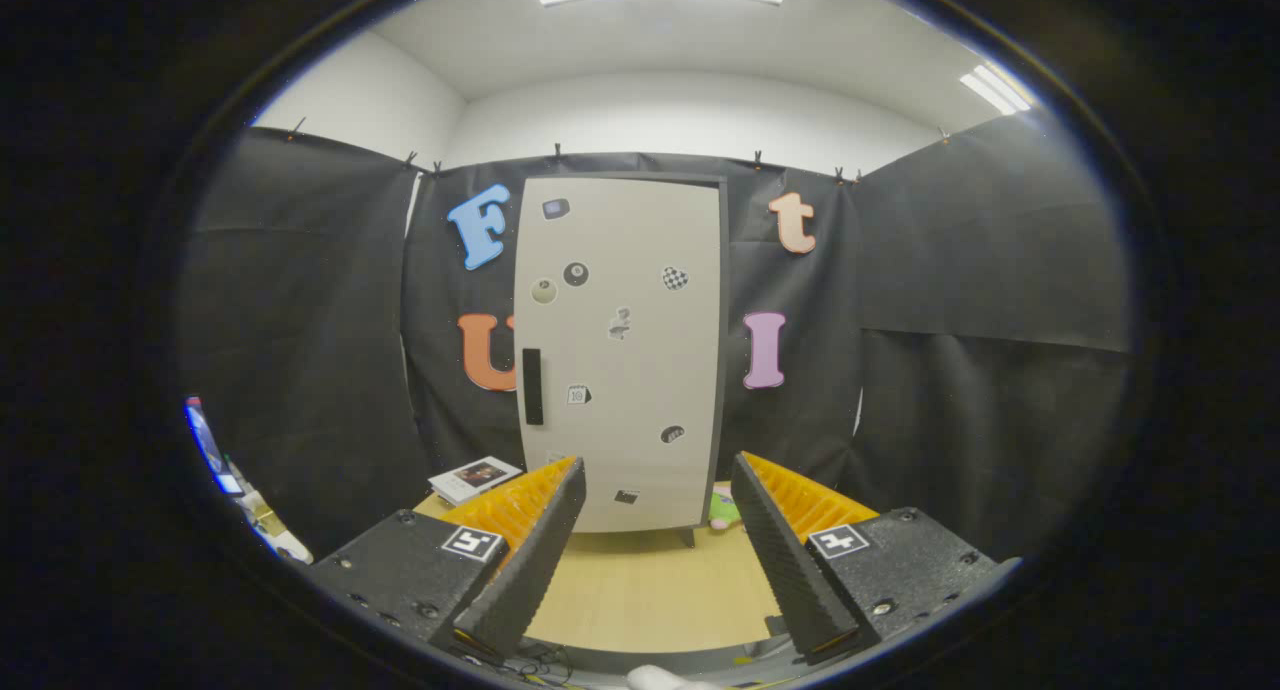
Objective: Open the shoe cabinet door, grab the shoes and put them into the shoe cabinet, then close the shoe cabinet door.
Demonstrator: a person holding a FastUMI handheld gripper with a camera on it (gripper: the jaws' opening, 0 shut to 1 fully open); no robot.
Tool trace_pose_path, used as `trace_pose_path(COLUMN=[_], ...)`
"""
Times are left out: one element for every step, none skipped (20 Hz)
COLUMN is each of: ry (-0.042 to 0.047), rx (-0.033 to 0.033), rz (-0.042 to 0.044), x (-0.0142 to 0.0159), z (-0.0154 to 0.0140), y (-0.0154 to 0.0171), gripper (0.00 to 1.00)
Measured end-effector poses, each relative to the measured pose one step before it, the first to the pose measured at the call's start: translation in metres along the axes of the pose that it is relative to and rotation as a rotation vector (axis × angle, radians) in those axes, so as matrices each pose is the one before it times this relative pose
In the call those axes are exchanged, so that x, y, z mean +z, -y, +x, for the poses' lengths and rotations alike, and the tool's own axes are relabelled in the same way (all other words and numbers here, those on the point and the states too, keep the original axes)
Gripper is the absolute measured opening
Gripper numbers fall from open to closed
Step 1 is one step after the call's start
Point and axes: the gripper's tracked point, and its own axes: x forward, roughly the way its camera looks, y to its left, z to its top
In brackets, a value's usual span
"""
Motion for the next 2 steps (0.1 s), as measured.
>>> trace_pose_path(ry=[-0.00268, -0.00203], rx=[0.00025, 0.00144], rz=[0.00092, 0.00153], x=[-0.00077, -0.00051], z=[0.00055, 0.0008], y=[0.00039, -0.00087], gripper=[0.96, 0.96])
